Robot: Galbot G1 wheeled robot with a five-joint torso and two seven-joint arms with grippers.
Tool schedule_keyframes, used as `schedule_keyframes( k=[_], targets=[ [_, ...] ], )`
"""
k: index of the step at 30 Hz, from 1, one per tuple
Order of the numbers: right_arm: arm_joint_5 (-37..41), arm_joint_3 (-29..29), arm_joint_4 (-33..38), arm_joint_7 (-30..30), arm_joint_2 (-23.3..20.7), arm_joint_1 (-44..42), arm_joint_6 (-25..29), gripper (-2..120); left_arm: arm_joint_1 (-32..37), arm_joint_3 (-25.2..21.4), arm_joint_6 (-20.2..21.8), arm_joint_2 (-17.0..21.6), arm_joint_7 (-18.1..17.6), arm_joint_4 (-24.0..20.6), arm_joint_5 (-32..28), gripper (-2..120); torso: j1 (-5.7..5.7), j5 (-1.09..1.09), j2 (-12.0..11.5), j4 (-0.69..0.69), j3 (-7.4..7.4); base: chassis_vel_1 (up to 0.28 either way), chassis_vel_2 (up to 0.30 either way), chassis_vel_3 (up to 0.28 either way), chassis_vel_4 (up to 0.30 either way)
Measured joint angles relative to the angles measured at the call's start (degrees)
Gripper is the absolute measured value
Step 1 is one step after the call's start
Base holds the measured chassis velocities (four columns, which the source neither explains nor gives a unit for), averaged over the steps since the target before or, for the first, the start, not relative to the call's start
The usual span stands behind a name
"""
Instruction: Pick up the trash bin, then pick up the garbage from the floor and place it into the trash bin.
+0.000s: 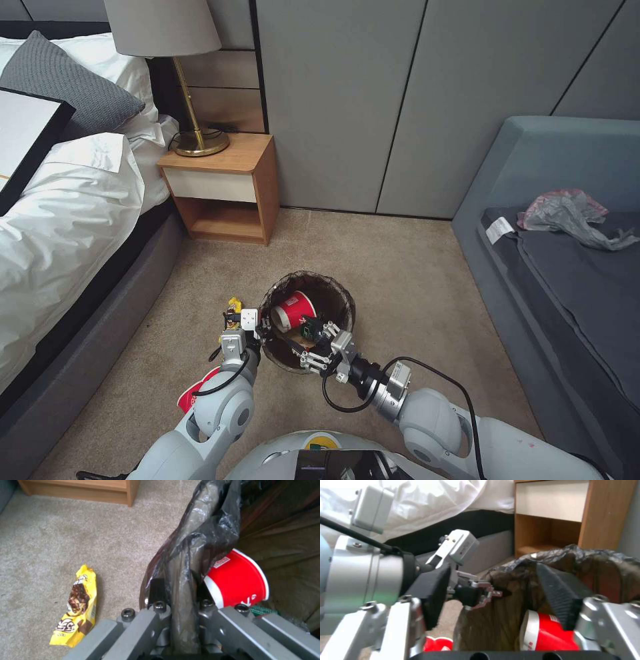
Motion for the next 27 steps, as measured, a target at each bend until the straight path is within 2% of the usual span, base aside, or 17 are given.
schedule_keyframes(
  k=[1,3,4,6,7,9,13,16,19,22,23,26,27],
  targets=[
    [0.0,0.0,0.0,0.0,0.0,0.0,0.0,68,0.0,0.0,0.0,0.0,0.0,0.0,0.0,0,0.0,0.0,0.0,0.0,0.0,0.0,0.0,0.0,0.0],
    [-0.12,0.89,0.1,0.2,-0.09,-0.25,0.01,79,-0.1,0.06,-0.02,-0.09,-0.01,0.08,0.0,0,0.0,0.0,0.0,0.0,0.0,0.0,0.0,0.0,0.0],
    [-0.12,0.89,0.1,0.2,-0.09,-0.25,0.01,79,-0.1,0.06,-0.02,-0.09,-0.01,0.08,0.0,0,0.0,0.0,0.0,0.0,0.0,0.0,0.0,0.0,0.0],
    [-0.08,2.55,0.95,0.53,-0.12,-0.57,0.12,91,-0.22,0.2,-0.03,-0.19,-0.01,0.23,0.0,0,0.0,0.0,0.0,0.0,0.0,0.0,0.0,0.0,0.0],
    [-0.08,2.55,0.95,0.53,-0.12,-0.57,0.12,91,-0.22,0.2,-0.03,-0.19,-0.01,0.23,0.0,0,0.0,0.0,0.0,0.0,0.0,0.0,0.0,0.0,0.0],
    [0.7,5.92,3.04,1.26,-0.01,-0.9,0.24,98,-0.34,0.28,-0.04,-0.22,-0.01,0.33,0.0,0,0.0,0.0,0.0,0.0,0.0,0.0,0.0,0.0,0.0],
    [2.1,9.95,5.37,3.32,0.25,-1.05,-0.26,100,-0.37,0.3,-0.05,-0.22,-0.01,0.34,0.0,0,0.0,0.0,0.0,0.0,0.0,0.0,0.0,0.0,0.0],
    [3.54,15.42,7.97,8.99,0.7,0.01,-2.29,100,-0.28,0.17,-0.13,-0.21,0.02,0.34,0.0,0,0.0,0.0,0.0,0.0,0.0,0.0,0.0,0.0,0.0],
    [4.0,17.46,8.54,11.16,1.01,0.43,-3.16,100,-0.24,0.09,-0.16,-0.21,0.04,0.34,0.0,0,0.0,0.0,0.0,0.01,0.0,0.0,0.0,0.0,0.0],
    [4.8,25.04,8.82,16.83,2.62,0.95,-6.96,100,-0.19,-0.09,-0.25,-0.14,0.1,0.33,0.0,0,0.0,0.01,0.0,0.0,0.0,0.0,0.0,0.0,0.0],
    [4.8,25.04,8.82,16.83,2.62,0.95,-6.96,100,-0.19,-0.09,-0.25,-0.14,0.1,0.33,0.0,0,0.0,0.01,0.0,0.0,0.0,0.0,0.0,0.0,0.0],
    [5.62,32.22,8.31,20.67,4.29,0.75,-10.97,100,-0.15,-0.23,-0.33,-0.04,0.15,0.23,0.0,0,0.0,0.0,0.0,0.01,0.0,0.0,0.0,0.0,0.0],
    [5.62,32.22,8.31,20.67,4.29,0.75,-10.97,100,-0.15,-0.23,-0.33,-0.04,0.15,0.23,0.0,0,0.0,0.0,0.0,0.01,0.0,0.0,0.0,0.0,0.0]
  ],
)
